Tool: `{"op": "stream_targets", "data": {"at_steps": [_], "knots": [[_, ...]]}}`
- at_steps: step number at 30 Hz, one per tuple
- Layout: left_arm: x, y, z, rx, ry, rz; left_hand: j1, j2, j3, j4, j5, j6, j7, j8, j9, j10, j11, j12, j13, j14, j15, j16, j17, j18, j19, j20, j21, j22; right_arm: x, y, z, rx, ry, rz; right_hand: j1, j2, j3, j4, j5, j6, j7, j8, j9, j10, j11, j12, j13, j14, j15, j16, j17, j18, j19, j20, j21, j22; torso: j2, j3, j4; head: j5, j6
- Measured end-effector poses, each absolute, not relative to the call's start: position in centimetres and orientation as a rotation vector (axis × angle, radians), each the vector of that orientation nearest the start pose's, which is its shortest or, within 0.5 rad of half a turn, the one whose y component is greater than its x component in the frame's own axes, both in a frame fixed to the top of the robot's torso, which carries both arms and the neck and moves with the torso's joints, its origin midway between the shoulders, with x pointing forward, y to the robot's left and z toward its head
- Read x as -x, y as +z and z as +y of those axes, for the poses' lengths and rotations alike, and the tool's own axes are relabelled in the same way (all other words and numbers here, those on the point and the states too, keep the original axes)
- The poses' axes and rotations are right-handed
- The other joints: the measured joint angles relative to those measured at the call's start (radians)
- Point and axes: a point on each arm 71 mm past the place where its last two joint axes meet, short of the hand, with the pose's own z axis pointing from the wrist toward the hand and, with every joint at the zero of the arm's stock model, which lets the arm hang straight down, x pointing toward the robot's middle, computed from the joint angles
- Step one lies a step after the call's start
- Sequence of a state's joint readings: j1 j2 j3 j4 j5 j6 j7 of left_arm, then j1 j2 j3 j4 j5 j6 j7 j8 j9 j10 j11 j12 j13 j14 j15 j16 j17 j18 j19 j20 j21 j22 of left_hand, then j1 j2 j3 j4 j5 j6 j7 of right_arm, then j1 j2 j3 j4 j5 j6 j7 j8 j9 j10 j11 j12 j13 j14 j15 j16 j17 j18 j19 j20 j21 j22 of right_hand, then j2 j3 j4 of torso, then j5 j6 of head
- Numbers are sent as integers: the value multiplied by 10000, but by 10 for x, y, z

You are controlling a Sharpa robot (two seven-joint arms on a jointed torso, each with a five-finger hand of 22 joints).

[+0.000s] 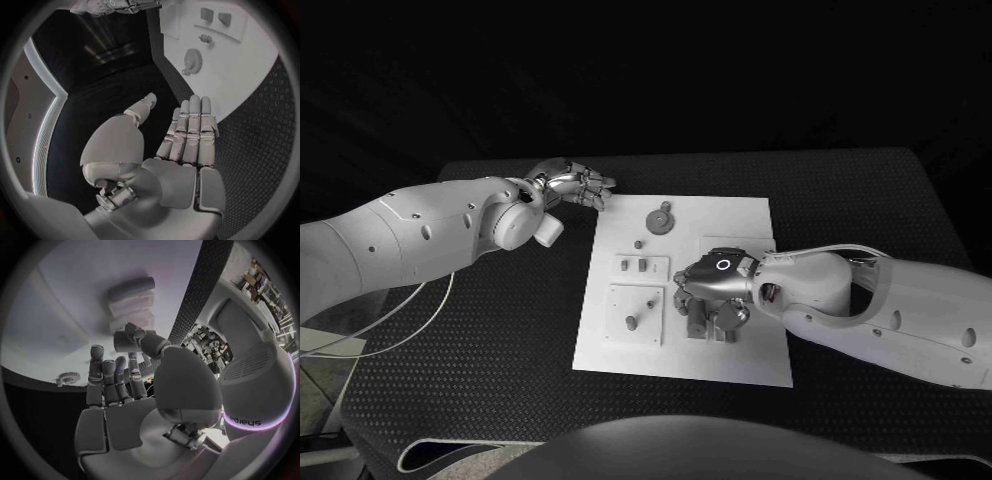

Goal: Assemble the parts on the task board

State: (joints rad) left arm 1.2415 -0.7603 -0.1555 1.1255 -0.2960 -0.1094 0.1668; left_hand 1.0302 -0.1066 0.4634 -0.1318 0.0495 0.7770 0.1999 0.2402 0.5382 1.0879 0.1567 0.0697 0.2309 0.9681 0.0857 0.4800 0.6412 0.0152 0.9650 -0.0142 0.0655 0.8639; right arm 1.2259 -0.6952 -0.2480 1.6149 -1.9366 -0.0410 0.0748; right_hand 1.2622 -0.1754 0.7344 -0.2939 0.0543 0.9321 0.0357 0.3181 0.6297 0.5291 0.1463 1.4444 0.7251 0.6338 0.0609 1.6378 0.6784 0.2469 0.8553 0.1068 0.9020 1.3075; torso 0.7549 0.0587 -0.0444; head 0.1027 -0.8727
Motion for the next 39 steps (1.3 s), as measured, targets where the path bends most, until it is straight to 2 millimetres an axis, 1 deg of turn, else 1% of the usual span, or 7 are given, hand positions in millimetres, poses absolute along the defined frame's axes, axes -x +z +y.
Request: {"op": "stream_targets", "data": {"at_steps": [10,16,18,20,22,29,39], "knots": [[-540,-229,285,9285,-11138,17574,0,0,0,0,0,0,0,0,0,0,0,0,1,0,0,0,8,1,0,0,0,1,-407,-255,-99,10866,6914,17422,-39,-39,0,0,0,-51,80,-144,-46,-38,37,0,-17,-35,34,-28,-15,0,-36,36,0,0,1,1,1,-17,0],[-540,-229,285,9289,-11129,17575,0,0,0,0,0,0,0,0,0,0,0,0,-4,0,0,0,7,0,0,0,0,1,-408,-256,-99,10845,6917,17455,-37,-63,-1,0,0,-255,268,-420,-59,-73,72,0,-47,-69,68,-46,-30,-1,-36,36,-40,0,0,0,3,-36,0],[-540,-229,285,9288,-11132,17578,0,0,0,0,0,0,0,0,0,0,0,0,-8,0,0,0,8,0,0,0,0,1,-409,-257,-100,10835,6910,17471,-40,-172,17,17,0,-728,211,-636,-88,-112,111,-29,-66,-91,90,-46,-46,-3,-36,36,-40,-1,0,-1,3,-37,0],[-540,-229,285,9288,-11133,17579,0,0,0,0,0,0,0,0,0,0,0,0,-8,0,0,0,16,-1,0,0,0,1,-410,-257,-101,10796,6833,17502,-81,-212,27,29,0,-1368,254,-1061,-499,-127,126,-39,-78,-111,110,-57,-50,-6,-36,36,-40,-1,0,-4,4,-37,0],[-540,-229,285,9288,-11131,17579,0,0,0,0,0,0,0,0,0,0,0,0,-7,0,0,0,16,0,0,0,0,2,-413,-258,-104,10715,6666,17549,-101,-326,68,71,0,-1849,65,-1263,-568,-171,170,-39,-95,-142,142,-84,-66,-7,-36,35,-52,0,1,-4,4,-36,0],[-540,-229,285,9288,-11130,17583,0,0,0,0,0,-6,-6,0,0,0,0,0,-7,0,0,0,16,0,0,0,0,2,-414,-258,-106,10592,6483,17585,-228,-464,180,98,0,-2402,-87,-1443,-737,-216,215,-39,-120,-179,178,-84,-78,-10,-36,36,-77,-1,1,-11,5,-43,0],[-540,-229,286,9290,-11121,17582,0,0,0,0,0,-27,-27,0,0,0,0,0,-6,0,0,0,25,0,0,0,0,2,-412,-256,-117,10247,6442,17659,-301,-537,206,124,0,-2531,-28,-1443,-763,-215,214,-39,-134,-178,178,-84,-89,-11,-14,14,-77,-1,0,-14,9,-69,0]]}}
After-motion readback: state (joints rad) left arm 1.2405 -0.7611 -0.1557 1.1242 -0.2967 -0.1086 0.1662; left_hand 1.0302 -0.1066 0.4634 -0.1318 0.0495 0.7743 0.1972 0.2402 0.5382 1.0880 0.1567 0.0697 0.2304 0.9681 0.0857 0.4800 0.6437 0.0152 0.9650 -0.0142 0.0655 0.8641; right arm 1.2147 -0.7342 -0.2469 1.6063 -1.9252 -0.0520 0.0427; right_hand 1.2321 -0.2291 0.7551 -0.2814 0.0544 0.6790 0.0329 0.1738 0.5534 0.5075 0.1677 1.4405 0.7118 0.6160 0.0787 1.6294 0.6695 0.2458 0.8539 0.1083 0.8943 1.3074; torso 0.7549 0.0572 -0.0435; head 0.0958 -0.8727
